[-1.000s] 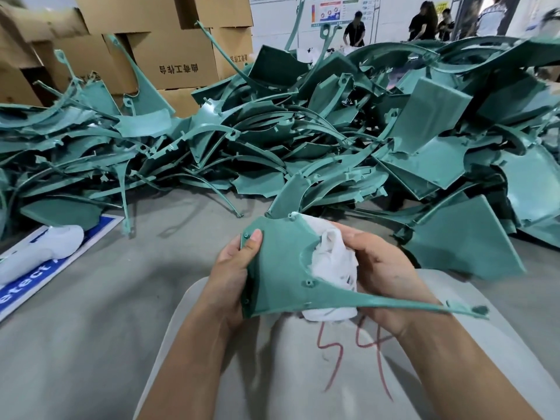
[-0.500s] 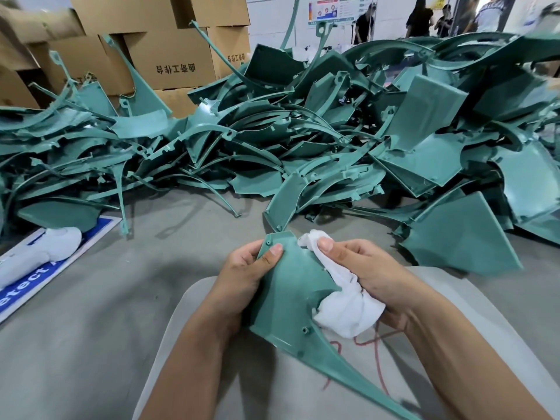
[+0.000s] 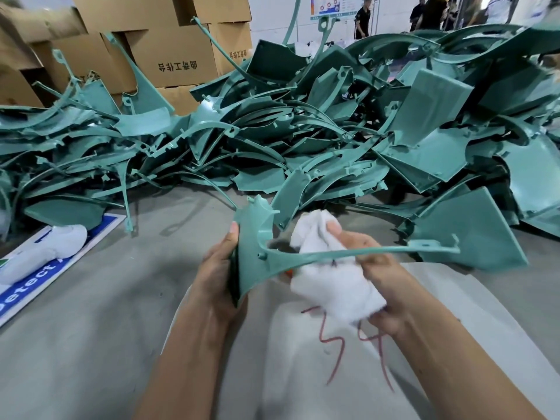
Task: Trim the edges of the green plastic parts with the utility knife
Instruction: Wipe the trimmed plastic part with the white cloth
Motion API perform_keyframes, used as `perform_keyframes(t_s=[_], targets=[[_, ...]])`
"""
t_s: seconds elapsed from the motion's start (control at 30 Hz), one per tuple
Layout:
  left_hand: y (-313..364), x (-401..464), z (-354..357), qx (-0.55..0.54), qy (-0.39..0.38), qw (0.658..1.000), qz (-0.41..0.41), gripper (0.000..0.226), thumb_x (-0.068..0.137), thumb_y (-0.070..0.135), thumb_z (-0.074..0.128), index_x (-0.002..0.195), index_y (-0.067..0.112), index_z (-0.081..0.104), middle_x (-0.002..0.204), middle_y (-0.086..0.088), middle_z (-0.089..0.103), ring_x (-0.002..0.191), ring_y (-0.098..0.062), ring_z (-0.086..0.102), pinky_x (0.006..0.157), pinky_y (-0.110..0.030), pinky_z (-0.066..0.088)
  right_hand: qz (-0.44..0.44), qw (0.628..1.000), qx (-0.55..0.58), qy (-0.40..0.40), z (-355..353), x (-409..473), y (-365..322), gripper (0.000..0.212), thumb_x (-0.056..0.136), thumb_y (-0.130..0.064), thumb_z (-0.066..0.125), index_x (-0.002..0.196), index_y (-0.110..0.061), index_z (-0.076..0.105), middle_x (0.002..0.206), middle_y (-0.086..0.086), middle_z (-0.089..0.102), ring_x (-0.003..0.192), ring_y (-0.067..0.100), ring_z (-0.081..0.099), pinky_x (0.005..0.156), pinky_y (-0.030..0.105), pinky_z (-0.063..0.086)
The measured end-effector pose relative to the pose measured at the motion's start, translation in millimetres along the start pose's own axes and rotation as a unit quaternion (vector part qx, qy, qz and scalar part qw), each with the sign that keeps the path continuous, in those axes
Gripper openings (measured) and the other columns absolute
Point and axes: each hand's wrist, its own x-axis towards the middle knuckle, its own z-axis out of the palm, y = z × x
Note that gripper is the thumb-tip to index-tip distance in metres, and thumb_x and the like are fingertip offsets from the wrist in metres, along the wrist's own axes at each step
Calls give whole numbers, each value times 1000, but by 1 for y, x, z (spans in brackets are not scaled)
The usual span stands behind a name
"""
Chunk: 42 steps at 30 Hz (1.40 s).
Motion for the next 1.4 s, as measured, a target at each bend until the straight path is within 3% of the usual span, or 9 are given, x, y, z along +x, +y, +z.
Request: perform_keyframes(t_s=[0.1, 0.23, 0.37, 0.47, 0.7, 0.9, 1.03, 1.3, 1.4], targets=[[-6, 1, 1, 20, -13, 1000, 9, 33, 82, 40, 71, 97, 13, 82, 89, -11, 76, 71, -23, 73, 65, -36, 62, 11, 997, 4, 75, -1, 5, 4, 60, 90, -51, 69, 107, 7, 74, 109, 36, 70, 83, 37, 72, 66, 46, 64], [-12, -1, 8, 106, -44, 993, 9, 52, 89, 45, 65, 124, 6, 69, 118, -24, 71, 97, -33, 68, 88, -49, 58, 10, 999, -31, 17, 9, 2, 11, 45, 91, -50, 67, 91, -8, 82, 87, 16, 78, 66, 21, 74, 58, 28, 60], [-17, -1, 13, 131, -17, 991, 27, 40, 96, 34, 62, 120, 3, 69, 114, -27, 72, 92, -35, 69, 87, -51, 58, -75, 993, -87, 28, 12, 5, 13, 29, 89, -34, 76, 89, -5, 77, 81, 12, 68, 64, 17, 60, 59, 20, 50], [-19, -1, 17, 138, 3, 990, 35, 33, 100, 30, 62, 119, 5, 70, 111, -22, 75, 92, -35, 72, 84, -49, 61, -103, 981, -144, 74, 9, 6, 13, 49, 81, -34, 73, 95, 12, 65, 82, 15, 53, 68, 22, 42, 55, 22, 38], [-22, -6, 20, 97, 60, 990, 81, 30, 101, 28, 61, 115, 5, 72, 109, -21, 75, 97, -39, 73, 81, -53, 62, 13, 992, -120, 46, 10, 10, 9, 44, 65, -48, 79, 72, -6, 66, 57, 4, 61, 41, 10, 55, 41, 16, 42], [-16, -10, 18, 129, 41, 977, 162, 33, 93, 29, 69, 111, 2, 70, 112, -29, 71, 100, -45, 68, 97, -71, 49, 68, 964, -250, -56, -7, 3, -3, 64, 65, -66, 88, 78, -5, 73, 72, 11, 63, 59, 21, 50, 55, 26, 37], [-15, -15, 21, 128, 27, 976, 176, 34, 92, 30, 68, 110, 2, 71, 110, -30, 70, 94, -36, 66, 95, -70, 48, 99, 964, -231, -87, -11, -1, -7, 48, 71, -59, 84, 83, -13, 81, 75, 7, 73, 56, 20, 62, 60, 27, 53], [-19, -23, 32, 50, -7, 995, 87, 55, 96, 45, 61, 133, 3, 62, 133, -34, 60, 113, -46, 61, 102, -67, 45, -6, 993, -104, -51, 5, 0, 3, 24, 79, -37, 83, 68, -16, 78, 66, 2, 70, 51, 11, 62, 52, 20, 49], [-13, -16, 22, -14, 18, 997, 72, 44, 106, 39, 47, 118, 5, 72, 100, -22, 73, 86, -31, 71, 86, -41, 60, -137, 979, -143, 53, 8, 5, 12, 41, 79, -43, 80, 69, -4, 69, 67, 8, 57, 58, 16, 50, 54, 26, 39]])
